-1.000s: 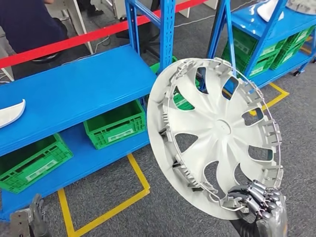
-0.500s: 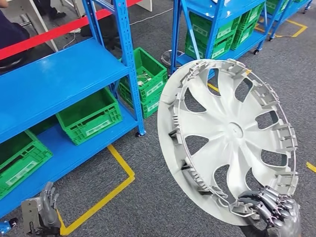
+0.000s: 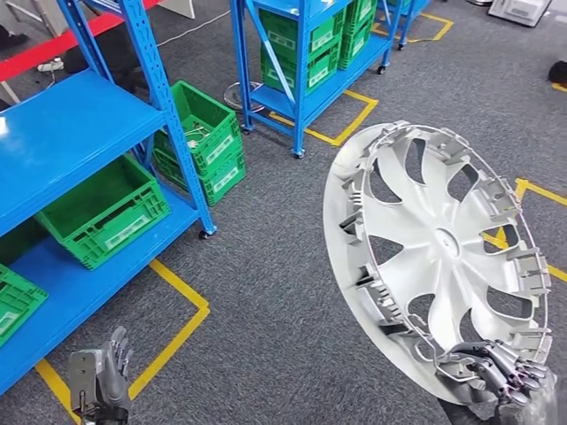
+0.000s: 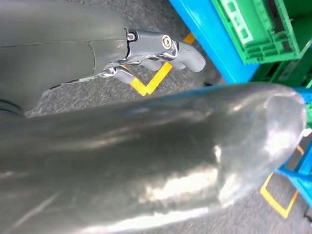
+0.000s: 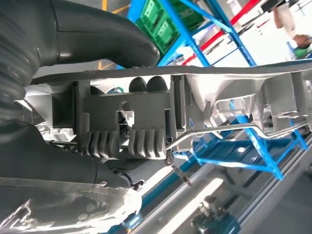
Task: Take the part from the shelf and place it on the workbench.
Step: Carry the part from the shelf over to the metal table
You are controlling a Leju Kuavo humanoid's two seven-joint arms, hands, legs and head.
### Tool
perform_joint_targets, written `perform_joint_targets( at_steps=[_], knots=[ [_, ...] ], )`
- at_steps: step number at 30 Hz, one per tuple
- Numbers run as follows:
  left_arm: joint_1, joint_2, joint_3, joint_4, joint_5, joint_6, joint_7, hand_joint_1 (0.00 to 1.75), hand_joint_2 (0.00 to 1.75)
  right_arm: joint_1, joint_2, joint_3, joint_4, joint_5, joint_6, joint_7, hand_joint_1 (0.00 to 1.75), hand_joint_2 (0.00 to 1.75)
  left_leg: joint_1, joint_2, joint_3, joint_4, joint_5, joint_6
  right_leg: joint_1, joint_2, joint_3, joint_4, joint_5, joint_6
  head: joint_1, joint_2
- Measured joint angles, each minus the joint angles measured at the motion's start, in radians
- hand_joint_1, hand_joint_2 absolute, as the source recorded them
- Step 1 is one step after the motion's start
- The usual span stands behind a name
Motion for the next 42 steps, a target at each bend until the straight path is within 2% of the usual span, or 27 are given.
perform_joint_targets(
  at_steps=[1,2,4,5,6,7,8,10,12,13,15,16,17,19,21,22,24,26,28,30,31,33,35,37,38,39,42],
  knots=[
    [-0.001,0.002,-0.007,0.001,0.002,0.000,0.002,0.00,0.00,0.004,0.000,0.000,-0.001,0.000,0.000,0.000,1.75,1.75,0.001,0.014,-0.007,-0.001,0.008,0.006,0.000,-0.014,-0.008,0.007,-0.009,0.005,0.002,0.000],
    [-0.001,0.004,-0.013,0.002,0.005,0.000,0.003,0.00,0.00,0.006,0.000,-0.001,-0.003,0.000,0.000,0.001,1.75,1.75,0.002,0.031,-0.016,-0.002,0.018,0.012,0.001,-0.040,-0.022,0.035,-0.041,0.009,0.006,0.000],
    [0.000,0.010,-0.019,0.005,0.018,-0.001,0.005,0.00,0.00,0.007,0.001,-0.001,-0.004,0.001,0.000,0.005,1.75,1.75,-0.001,0.062,-0.036,-0.003,0.036,0.021,0.000,-0.105,-0.058,0.148,-0.142,0.018,0.013,0.000],
    [0.001,0.012,-0.021,0.006,0.029,-0.002,0.006,0.00,0.00,0.007,0.001,-0.001,-0.005,0.001,0.000,0.007,1.75,1.75,-0.002,0.079,-0.047,-0.003,0.044,0.022,-0.003,-0.121,-0.074,0.220,-0.183,0.023,0.015,0.000],
    [0.002,0.014,-0.022,0.009,0.039,-0.004,0.007,0.00,0.00,0.008,0.001,-0.002,-0.005,0.001,0.000,0.010,1.75,1.75,-0.003,0.094,-0.059,-0.002,0.052,0.021,-0.005,-0.126,-0.080,0.276,-0.197,0.028,0.016,0.000],
    [0.002,0.016,-0.023,0.011,0.048,-0.006,0.007,0.00,0.00,0.009,0.002,-0.002,-0.005,0.001,0.000,0.013,1.75,1.75,-0.004,0.110,-0.070,-0.002,0.060,0.020,-0.008,-0.129,-0.073,0.305,-0.188,0.031,0.017,0.000],
    [0.002,0.017,-0.025,0.013,0.056,-0.007,0.007,0.00,0.00,0.013,0.003,-0.003,-0.005,0.002,0.000,0.018,1.75,1.75,-0.004,0.125,-0.082,-0.001,0.068,0.017,-0.009,-0.132,-0.047,0.297,-0.163,0.034,0.018,0.000],
    [0.002,0.019,-0.028,0.016,0.076,-0.006,0.006,0.00,0.00,0.022,0.004,-0.006,-0.010,0.010,0.000,0.029,1.75,1.75,-0.006,0.150,-0.099,0.003,0.080,0.010,-0.010,-0.165,0.060,0.180,-0.126,0.037,0.019,0.000],
    [0.003,0.021,-0.031,0.017,0.100,-0.008,0.004,0.00,0.00,0.028,0.004,-0.009,-0.018,0.025,0.000,0.042,1.75,1.75,-0.008,0.171,-0.107,0.010,0.088,-0.001,-0.003,-0.208,0.166,0.034,-0.145,0.029,0.024,0.000],
    [0.004,0.023,-0.033,0.017,0.110,-0.009,0.004,0.00,0.00,0.031,0.005,-0.012,-0.023,0.031,0.000,0.046,1.75,1.75,-0.009,0.182,-0.109,0.013,0.092,-0.006,0.001,-0.218,0.188,-0.005,-0.159,0.020,0.027,0.000],
    [0.003,0.025,-0.042,0.016,0.123,-0.011,0.004,0.00,0.00,0.039,0.007,-0.017,-0.033,0.040,0.000,0.049,1.75,1.75,-0.007,0.202,-0.112,0.016,0.098,-0.018,0.006,-0.201,0.179,-0.020,-0.159,-0.005,0.029,0.000],
    [0.003,0.026,-0.047,0.016,0.129,-0.010,0.004,0.00,0.00,0.043,0.008,-0.020,-0.039,0.041,0.000,0.047,1.75,1.75,-0.004,0.191,-0.116,0.024,0.090,-0.024,0.005,-0.189,0.175,-0.021,-0.152,-0.016,0.030,0.000],
    [0.003,0.028,-0.053,0.015,0.136,-0.008,0.004,0.00,0.00,0.045,0.010,-0.022,-0.044,0.042,0.000,0.044,1.75,1.75,-0.002,0.167,-0.126,0.047,0.069,-0.030,0.003,-0.177,0.170,-0.022,-0.144,-0.026,0.029,0.000],
    [0.004,0.032,-0.064,0.013,0.147,0.002,0.004,0.00,0.00,0.045,0.015,-0.025,-0.050,0.043,0.000,0.038,1.75,1.75,0.001,0.104,-0.169,0.156,-0.008,-0.039,0.002,-0.153,0.157,-0.022,-0.128,-0.038,0.027,0.000],
    [0.005,0.035,-0.072,0.012,0.157,0.017,0.006,0.00,0.00,0.045,0.017,-0.026,-0.053,0.046,0.000,0.037,1.75,1.75,0.002,0.078,-0.219,0.285,-0.066,-0.040,0.003,-0.125,0.138,-0.020,-0.114,-0.042,0.028,0.000],
    [0.005,0.037,-0.074,0.009,0.162,0.026,0.006,0.00,0.00,0.045,0.017,-0.026,-0.054,0.049,0.000,0.038,1.75,1.75,0.002,0.075,-0.226,0.311,-0.067,-0.040,0.003,-0.109,0.130,-0.019,-0.109,-0.042,0.028,0.000],
    [0.008,0.041,-0.074,-0.005,0.172,0.039,0.008,0.00,0.00,0.044,0.017,-0.026,-0.054,0.054,0.000,0.041,1.75,1.75,0.003,0.068,-0.185,0.248,-0.017,-0.037,0.002,-0.080,0.119,-0.016,-0.101,-0.038,0.028,0.000],
    [0.011,0.046,-0.074,-0.023,0.180,0.045,0.010,0.00,0.00,0.039,0.017,-0.026,-0.054,0.058,0.000,0.044,1.75,1.75,0.008,0.031,-0.106,0.110,0.037,-0.035,0.001,-0.054,0.107,-0.008,-0.096,-0.031,0.028,0.000],
    [0.020,0.052,-0.074,-0.041,0.195,0.046,0.012,0.00,0.00,0.024,0.017,-0.022,-0.053,0.059,0.000,0.045,1.75,1.75,0.012,0.002,-0.067,0.032,0.049,-0.032,0.003,-0.029,0.092,0.003,-0.091,-0.022,0.029,0.000],
    [0.036,0.056,-0.070,-0.065,0.213,0.044,0.020,0.00,0.00,0.000,0.016,-0.012,-0.047,0.058,0.000,0.049,1.75,1.75,0.013,0.017,-0.070,0.024,0.046,-0.022,0.002,-0.006,0.076,0.007,-0.083,-0.010,0.029,0.000],
    [0.043,0.058,-0.066,-0.079,0.217,0.042,0.027,0.00,0.00,-0.014,0.016,-0.004,-0.041,0.057,0.000,0.056,1.75,1.75,0.013,0.030,-0.072,0.024,0.047,-0.015,0.002,-0.012,0.068,0.013,-0.085,-0.005,0.030,0.000],
    [0.054,0.062,-0.055,-0.103,0.218,0.036,0.044,0.00,0.00,-0.051,0.012,0.015,-0.028,0.054,0.000,0.075,1.75,1.75,0.014,0.054,-0.077,0.022,0.053,-0.002,0.004,-0.060,0.033,0.074,-0.124,0.003,0.037,0.000],
    [0.064,0.067,-0.041,-0.124,0.207,0.032,0.061,0.00,0.00,-0.090,0.007,0.035,-0.011,0.053,0.000,0.096,1.75,1.75,0.009,0.078,-0.083,0.022,0.057,0.006,0.003,-0.114,-0.026,0.210,-0.195,0.010,0.044,0.000],
    [0.070,0.070,-0.029,-0.140,0.194,0.030,0.079,0.00,0.00,-0.115,0.003,0.052,0.004,0.060,0.000,0.117,1.75,1.75,0.006,0.101,-0.088,0.023,0.060,0.008,0.001,-0.128,-0.062,0.309,-0.230,0.013,0.044,0.000],
    [0.071,0.071,-0.025,-0.146,0.189,0.029,0.086,0.00,0.00,-0.123,0.001,0.059,0.011,0.066,0.000,0.126,1.75,1.75,0.005,0.113,-0.089,0.023,0.061,0.009,0.000,-0.130,-0.051,0.301,-0.219,0.013,0.045,0.000],
    [0.071,0.071,-0.022,-0.151,0.184,0.028,0.092,0.00,0.00,-0.129,-0.001,0.064,0.016,0.072,0.000,0.133,1.75,1.75,0.004,0.123,-0.089,0.023,0.061,0.008,0.000,-0.136,-0.018,0.253,-0.193,0.011,0.045,0.000],
    [0.071,0.071,-0.014,-0.165,0.167,0.022,0.099,0.00,0.00,-0.137,-0.002,0.072,0.022,0.100,0.000,0.141,1.75,1.75,-0.002,0.149,-0.085,0.026,0.060,0.001,0.009,-0.198,0.101,0.050,-0.127,0.000,0.044,0.000]
  ],
)
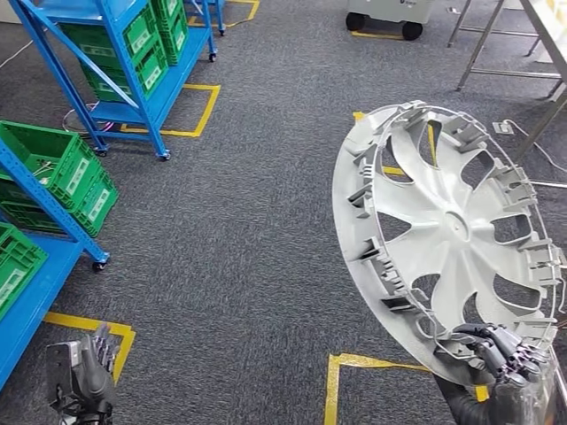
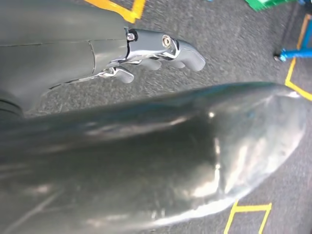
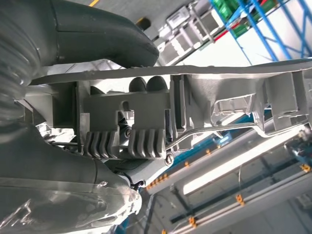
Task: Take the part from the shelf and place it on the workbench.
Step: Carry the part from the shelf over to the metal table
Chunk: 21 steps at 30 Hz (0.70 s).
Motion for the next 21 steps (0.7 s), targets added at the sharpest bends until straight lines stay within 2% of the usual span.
perform_joint_targets(
  at_steps=[1,2,4,5,6,8,9,10,11,12,13,14,15,16,17,19,20,21],
  knots=[
    [0.000,0.000,0.004,-0.003,-0.006,-0.002,0.001,0.00,0.00,0.000,0.000,0.001,0.000,0.014,0.000,0.001,1.75,1.75,-0.003,0.009,0.000,0.002,0.000,-0.005,0.004,-0.013,0.014,-0.029,0.004,-0.005,0.000,0.000],
    [0.000,0.000,0.008,-0.005,-0.010,-0.003,0.002,0.00,0.00,0.000,0.000,0.002,0.000,0.025,0.000,0.001,1.75,1.75,-0.004,0.019,-0.001,0.003,0.001,-0.010,0.007,-0.011,0.013,-0.036,0.003,-0.011,0.000,0.000],
    [-0.001,0.000,0.012,-0.009,-0.015,-0.005,0.002,0.00,0.00,0.002,0.000,0.002,0.000,0.037,0.000,0.002,1.75,1.75,-0.003,0.035,-0.003,0.004,0.000,-0.020,0.007,0.015,0.003,-0.036,0.011,-0.025,0.000,0.000],
    [-0.002,-0.001,0.013,-0.011,-0.016,-0.005,0.002,0.00,0.00,0.002,0.000,0.002,-0.001,0.039,0.000,0.003,1.75,1.75,-0.001,0.026,-0.008,0.013,-0.011,-0.026,0.006,0.027,0.000,-0.038,0.015,-0.032,-0.001,0.000],
    [-0.003,-0.001,0.014,-0.013,-0.017,-0.006,0.002,0.00,0.00,0.002,0.000,0.002,-0.001,0.041,0.000,0.003,1.75,1.75,0.000,0.006,-0.021,0.042,-0.033,-0.031,0.004,0.038,-0.002,-0.040,0.019,-0.039,-0.001,0.000],
    [-0.002,-0.001,0.016,-0.015,-0.018,-0.007,0.002,0.00,0.00,0.000,0.000,0.002,-0.001,0.042,0.000,0.005,1.75,1.75,0.002,-0.046,-0.077,0.161,-0.100,-0.035,0.002,0.063,-0.007,-0.041,0.026,-0.047,-0.002,0.000],
    [0.000,-0.001,0.017,-0.015,-0.019,-0.008,0.003,0.00,0.00,0.000,0.000,0.002,-0.001,0.044,0.000,0.005,1.75,1.75,0.003,-0.061,-0.111,0.231,-0.128,-0.034,0.002,0.076,-0.011,-0.041,0.028,-0.049,-0.002,0.000],
    [0.001,-0.001,0.019,-0.015,-0.020,-0.007,0.003,0.00,0.00,0.000,0.001,0.002,-0.001,0.049,0.000,0.005,1.75,1.75,0.003,-0.069,-0.134,0.279,-0.140,-0.032,0.002,0.091,-0.013,-0.041,0.030,-0.049,-0.002,0.000],
    [0.003,-0.001,0.019,-0.015,-0.023,-0.007,0.004,0.00,0.00,0.002,0.001,0.001,-0.001,0.057,0.000,0.005,1.75,1.75,0.003,-0.074,-0.141,0.292,-0.131,-0.030,0.003,0.106,-0.015,-0.041,0.032,-0.048,-0.002,0.000],
    [0.003,-0.001,0.020,-0.015,-0.026,-0.007,0.005,0.00,0.00,0.004,0.003,0.001,-0.001,0.071,0.000,0.005,1.75,1.75,0.003,-0.078,-0.128,0.263,-0.102,-0.028,0.002,0.121,-0.016,-0.040,0.034,-0.047,-0.002,0.000],
    [0.002,-0.001,0.021,-0.016,-0.030,-0.007,0.007,0.00,0.00,0.006,0.005,-0.001,-0.001,0.090,0.000,0.006,1.75,1.75,0.004,-0.090,-0.098,0.202,-0.064,-0.025,0.002,0.136,-0.016,-0.040,0.036,-0.045,-0.002,0.000],
    [0.001,-0.001,0.022,-0.016,-0.034,-0.007,0.009,0.00,0.00,0.009,0.008,-0.004,-0.002,0.113,0.000,0.009,1.75,1.75,0.007,-0.118,-0.064,0.132,-0.032,-0.023,0.002,0.149,-0.017,-0.039,0.037,-0.042,-0.002,0.000],
    [0.001,-0.001,0.024,-0.016,-0.037,-0.008,0.011,0.00,0.00,0.012,0.012,-0.008,-0.004,0.140,0.000,0.014,1.75,1.75,0.011,-0.144,-0.035,0.070,-0.012,-0.022,0.003,0.163,-0.021,-0.036,0.039,-0.038,-0.001,0.000],
    [0.001,-0.001,0.027,-0.016,-0.039,-0.010,0.014,0.00,0.00,0.015,0.014,-0.014,-0.007,0.169,0.000,0.022,1.75,1.75,0.014,-0.166,-0.018,0.031,-0.004,-0.021,0.002,0.175,-0.026,-0.034,0.041,-0.033,-0.001,0.000],
    [0.001,-0.002,0.031,-0.016,-0.041,-0.012,0.015,0.00,0.00,0.019,0.016,-0.019,-0.010,0.197,0.000,0.033,1.75,1.75,0.015,-0.177,-0.012,0.015,-0.006,-0.020,0.001,0.187,-0.033,-0.033,0.044,-0.027,-0.001,0.000],
    [0.001,-0.005,0.037,-0.017,-0.043,-0.016,0.016,0.00,0.00,0.027,0.020,-0.024,-0.015,0.249,0.000,0.062,1.75,1.75,0.013,-0.154,-0.012,0.010,-0.004,-0.012,-0.004,0.206,-0.046,-0.033,0.050,-0.015,-0.001,0.000],
    [0.000,-0.007,0.039,-0.017,-0.045,-0.019,0.016,0.00,0.00,0.031,0.021,-0.024,-0.017,0.272,0.000,0.079,1.75,1.75,0.013,-0.140,-0.012,0.009,-0.002,-0.006,-0.004,0.192,-0.055,-0.023,0.044,-0.010,0.000,0.000],
    [-0.001,-0.009,0.042,-0.018,-0.046,-0.021,0.016,0.00,0.00,0.034,0.022,-0.024,-0.019,0.293,0.000,0.098,1.75,1.75,0.014,-0.126,-0.012,0.006,0.000,-0.001,-0.003,0.165,-0.070,0.004,0.027,-0.005,0.002,0.000]
  ],
)
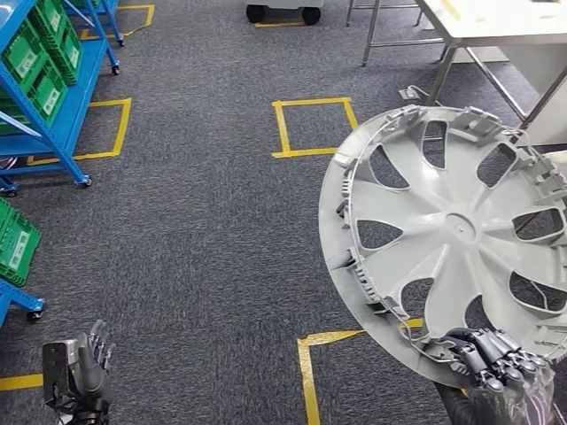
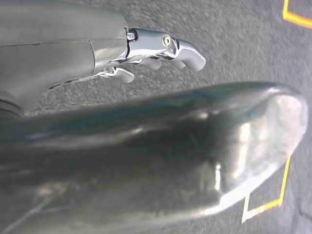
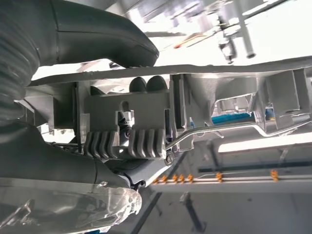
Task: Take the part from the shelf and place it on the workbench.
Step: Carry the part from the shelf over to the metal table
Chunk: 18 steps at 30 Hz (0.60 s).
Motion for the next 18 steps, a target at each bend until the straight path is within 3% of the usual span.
perform_joint_targets(
  at_steps=[2,4,5,6,8,10,11,13,15,16,18],
  knots=[
    [0.003,-0.001,0.006,0.000,-0.002,-0.003,0.000,0.00,0.00,0.002,-0.001,0.000,-0.002,0.038,0.000,0.045,1.75,1.75,-0.003,0.029,0.000,-0.001,0.000,0.006,0.001,-0.069,-0.053,0.116,-0.064,0.008,0.004,0.000],
    [0.008,-0.001,0.012,0.000,-0.004,-0.006,0.003,0.00,0.00,0.004,-0.005,0.003,-0.002,0.074,0.000,0.096,1.75,1.75,-0.006,0.059,0.000,-0.001,-0.001,0.008,-0.002,-0.093,-0.107,0.239,-0.116,0.015,0.004,0.000],
    [0.009,-0.001,0.014,0.000,-0.006,-0.008,0.005,0.00,0.00,0.006,-0.009,0.004,-0.003,0.090,0.000,0.121,1.75,1.75,-0.007,0.074,0.000,-0.001,-0.002,0.008,-0.003,-0.096,-0.111,0.256,-0.116,0.017,0.005,0.000],
    [0.009,-0.002,0.016,0.000,-0.008,-0.009,0.007,0.00,0.00,0.008,-0.013,0.005,-0.004,0.100,0.000,0.140,1.75,1.75,-0.007,0.087,0.001,-0.001,-0.003,0.008,-0.003,-0.099,-0.094,0.231,-0.099,0.017,0.005,0.000],
    [0.008,-0.004,0.018,0.000,-0.011,-0.011,0.009,0.00,0.00,0.010,-0.019,0.006,-0.008,0.110,0.000,0.162,1.75,1.75,-0.008,0.110,0.006,0.000,-0.006,0.004,-0.001,-0.125,-0.013,0.091,-0.043,0.014,0.005,0.000],
    [0.008,-0.005,0.020,-0.001,-0.011,-0.011,0.010,0.00,0.00,0.011,-0.022,0.008,-0.012,0.111,0.000,0.168,1.75,1.75,-0.012,0.128,0.010,0.001,-0.011,-0.003,0.003,-0.149,0.050,-0.016,-0.013,0.003,0.003,0.000],
    [0.008,-0.005,0.021,-0.002,-0.011,-0.011,0.010,0.00,0.00,0.011,-0.024,0.008,-0.014,0.112,0.000,0.169,1.75,1.75,-0.014,0.136,0.012,0.002,-0.012,-0.008,0.006,-0.150,0.059,-0.031,-0.012,-0.003,0.002,0.000],
    [0.007,-0.006,0.022,-0.003,-0.012,-0.012,0.012,0.00,0.00,0.014,-0.027,0.009,-0.017,0.116,0.000,0.176,1.75,1.75,-0.013,0.149,0.012,0.003,-0.013,-0.018,0.006,-0.129,0.055,-0.031,-0.007,-0.017,0.000,0.000],
    [0.005,-0.008,0.021,-0.005,-0.017,-0.017,0.015,0.00,0.00,0.018,-0.035,0.012,-0.022,0.130,0.000,0.205,1.75,1.75,-0.010,0.123,0.001,0.031,-0.037,-0.028,0.003,-0.111,0.053,-0.035,-0.001,-0.030,-0.001,0.000],
    [0.005,-0.009,0.020,-0.006,-0.023,-0.020,0.017,0.00,0.00,0.019,-0.041,0.016,-0.025,0.142,0.000,0.230,1.75,1.75,-0.008,0.099,-0.017,0.073,-0.064,-0.032,0.000,-0.102,0.053,-0.037,0.002,-0.035,-0.002,0.000],
    [0.003,-0.009,0.017,-0.006,-0.037,-0.025,0.017,0.00,0.00,0.021,-0.060,0.026,-0.031,0.168,0.000,0.289,1.75,1.75,-0.008,0.061,-0.081,0.209,-0.130,-0.034,-0.001,-0.083,0.050,-0.038,0.005,-0.040,-0.005,0.000]
  ],
)
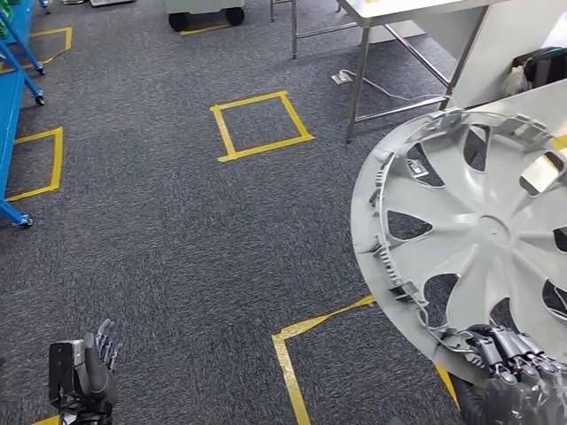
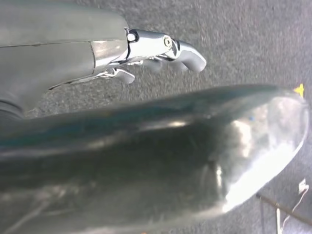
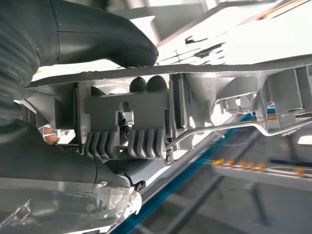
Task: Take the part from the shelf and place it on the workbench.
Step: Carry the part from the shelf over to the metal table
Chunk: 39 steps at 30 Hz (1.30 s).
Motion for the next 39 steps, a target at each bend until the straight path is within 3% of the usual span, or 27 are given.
perform_joint_targets(
  at_steps=[1,2,3,4,6,8,10,11,13,15,17,18,19,21,23,26,28,30,31,32,33,34,36,37,39],
  knots=[
    [-0.001,0.000,-0.002,0.000,-0.004,0.000,0.000,0.00,0.00,0.002,-0.011,0.006,-0.004,0.013,0.000,0.031,1.75,1.75,0.000,-0.006,-0.030,0.060,-0.020,0.000,0.000,0.012,-0.001,0.000,0.001,0.000,-0.001,0.000],
    [-0.004,0.000,-0.004,0.001,-0.006,0.000,-0.001,0.00,0.00,0.004,-0.023,0.013,-0.008,0.028,0.000,0.063,1.75,1.75,0.000,-0.009,-0.048,0.091,-0.021,0.000,0.000,0.026,-0.002,0.000,0.001,0.000,-0.001,0.000],
    [-0.008,-0.001,-0.008,0.002,-0.007,0.000,-0.002,0.00,0.00,0.005,-0.037,0.020,-0.013,0.041,0.000,0.094,1.75,1.75,0.000,-0.010,-0.047,0.083,-0.001,0.001,0.000,0.040,-0.002,0.001,0.002,0.001,-0.001,0.000],
    [-0.013,-0.001,-0.011,0.003,-0.007,0.001,-0.004,0.00,0.00,0.006,-0.051,0.028,-0.017,0.053,0.000,0.120,1.75,1.75,0.002,-0.015,-0.028,0.038,0.033,0.003,-0.001,0.054,-0.001,0.001,0.003,0.002,-0.001,0.000],
    [-0.023,-0.001,-0.017,0.005,-0.005,0.002,-0.007,0.00,0.00,0.006,-0.077,0.040,-0.028,0.066,0.000,0.153,1.75,1.75,0.008,-0.058,0.034,-0.100,0.101,0.004,-0.002,0.082,-0.005,0.006,0.004,0.009,-0.001,0.000],
    [-0.028,-0.001,-0.021,0.006,-0.004,0.004,-0.007,0.00,0.00,0.006,-0.098,0.050,-0.038,0.069,0.000,0.167,1.75,1.75,0.012,-0.093,0.070,-0.182,0.123,0.007,-0.003,0.109,-0.016,0.013,0.006,0.019,-0.001,0.000],
    [-0.030,0.000,-0.023,0.007,-0.003,0.005,-0.003,0.00,0.00,0.009,-0.112,0.059,-0.044,0.070,0.000,0.178,1.75,1.75,0.011,-0.079,0.073,-0.192,0.120,0.016,-0.007,0.135,-0.028,0.012,0.011,0.031,-0.001,0.000],
    [-0.030,0.000,-0.024,0.007,-0.003,0.006,-0.001,0.00,0.00,0.011,-0.117,0.065,-0.045,0.070,0.000,0.184,1.75,1.75,0.010,-0.066,0.073,-0.195,0.122,0.022,-0.007,0.129,-0.035,0.015,0.009,0.036,-0.001,0.000],
    [-0.029,0.000,-0.024,0.007,-0.003,0.006,0.003,0.00,0.00,0.011,-0.127,0.076,-0.046,0.070,0.000,0.194,1.75,1.75,0.010,-0.039,0.074,-0.199,0.125,0.035,-0.004,0.075,-0.066,0.069,-0.025,0.044,0.003,0.000],
    [-0.025,0.003,-0.023,0.007,-0.003,0.007,0.004,0.00,0.00,0.007,-0.135,0.084,-0.046,0.070,0.000,0.197,1.75,1.75,0.006,-0.014,0.074,-0.200,0.123,0.042,-0.003,0.010,-0.125,0.196,-0.093,0.049,0.006,0.000],
    [-0.022,0.004,-0.023,0.007,-0.004,0.007,0.005,0.00,0.00,0.005,-0.138,0.090,-0.046,0.070,0.000,0.199,1.75,1.75,0.004,0.013,0.075,-0.199,0.121,0.044,-0.005,-0.009,-0.168,0.296,-0.128,0.054,0.006,0.000],
    [-0.022,0.005,-0.024,0.007,-0.006,0.007,0.005,0.00,0.00,0.005,-0.140,0.093,-0.046,0.070,0.000,0.200,1.75,1.75,0.004,0.025,0.076,-0.199,0.120,0.043,-0.007,-0.013,-0.164,0.295,-0.118,0.055,0.006,0.000],
    [-0.023,0.004,-0.024,0.007,-0.008,0.007,0.005,0.00,0.00,0.005,-0.141,0.095,-0.046,0.070,0.000,0.201,1.75,1.75,0.005,0.037,0.078,-0.199,0.118,0.040,-0.009,-0.019,-0.139,0.252,-0.092,0.056,0.006,0.000],
    [-0.024,0.005,-0.025,0.007,-0.013,0.007,0.004,0.00,0.00,0.004,-0.143,0.101,-0.047,0.070,0.000,0.203,1.75,1.75,0.002,0.057,0.086,-0.198,0.110,0.032,-0.008,-0.061,-0.060,0.113,-0.036,0.057,0.007,0.000],
    [-0.026,0.006,-0.025,0.007,-0.017,0.006,0.003,0.00,0.00,0.003,-0.144,0.105,-0.049,0.070,0.000,0.207,1.75,1.75,-0.003,0.074,0.093,-0.197,0.103,0.021,-0.004,-0.090,-0.014,0.034,-0.017,0.048,0.005,0.000],
    [-0.033,0.006,-0.025,0.008,-0.020,0.004,0.000,0.00,0.00,0.005,-0.146,0.107,-0.053,0.070,0.000,0.209,1.75,1.75,-0.002,0.096,0.102,-0.199,0.095,0.004,-0.002,-0.060,-0.013,0.027,-0.021,0.025,0.003,0.000],
    [-0.037,0.004,-0.027,0.008,-0.020,0.001,-0.004,0.00,0.00,0.006,-0.146,0.108,-0.057,0.070,0.000,0.208,1.75,1.75,0.003,0.063,0.087,-0.157,0.068,-0.007,-0.005,-0.036,-0.006,0.022,-0.022,0.010,-0.001,0.000],
    [-0.037,0.004,-0.028,0.011,-0.020,-0.001,-0.009,0.00,0.00,0.002,-0.146,0.108,-0.059,0.070,0.000,0.208,1.75,1.75,0.005,0.010,0.018,-0.030,0.015,-0.009,-0.007,-0.012,0.000,0.020,-0.027,0.000,-0.008,0.000],
    [-0.036,0.005,-0.028,0.013,-0.020,-0.001,-0.011,0.00,0.00,0.001,-0.147,0.108,-0.059,0.070,0.000,0.208,1.75,1.75,0.005,-0.002,-0.026,0.043,-0.008,-0.008,-0.006,0.001,0.004,0.020,-0.030,-0.003,-0.010,0.000],
    [-0.035,0.005,-0.028,0.016,-0.020,-0.001,-0.013,0.00,0.00,0.001,-0.147,0.108,-0.059,0.070,0.000,0.208,1.75,1.75,0.005,-0.008,-0.064,0.095,-0.015,-0.007,-0.006,0.015,0.008,0.020,-0.034,-0.005,-0.011,0.000],
    [-0.035,0.005,-0.028,0.019,-0.019,-0.002,-0.014,0.00,0.00,0.003,-0.147,0.108,-0.059,0.070,0.000,0.208,1.75,1.75,0.004,-0.010,-0.084,0.110,0.000,-0.004,-0.005,0.030,0.014,0.020,-0.038,-0.006,-0.011,0.000],
    [-0.035,0.005,-0.028,0.021,-0.019,-0.002,-0.016,0.00,0.00,0.004,-0.147,0.108,-0.059,0.070,0.000,0.208,1.75,1.75,0.004,-0.012,-0.083,0.084,0.036,-0.001,-0.005,0.044,0.022,0.020,-0.043,-0.005,-0.011,0.000],
    [-0.037,0.005,-0.027,0.024,-0.018,-0.004,-0.019,0.00,0.00,0.005,-0.147,0.108,-0.059,0.070,0.000,0.207,1.75,1.75,0.004,-0.033,-0.040,-0.047,0.129,0.006,-0.005,0.071,0.037,0.021,-0.056,0.001,-0.011,0.000],
    [-0.039,0.005,-0.027,0.026,-0.018,-0.005,-0.021,0.00,0.00,0.005,-0.147,0.108,-0.060,0.070,0.000,0.207,1.75,1.75,0.004,-0.046,-0.014,-0.113,0.155,0.009,-0.005,0.083,0.042,0.022,-0.063,0.005,-0.011,0.000],
    [-0.044,0.005,-0.025,0.030,-0.017,-0.009,-0.026,0.00,0.00,0.009,-0.147,0.105,-0.062,0.070,0.000,0.203,1.75,1.75,0.003,-0.063,0.015,-0.180,0.161,0.012,-0.006,0.100,0.046,0.021,-0.070,0.017,-0.012,0.000]
  ],
)
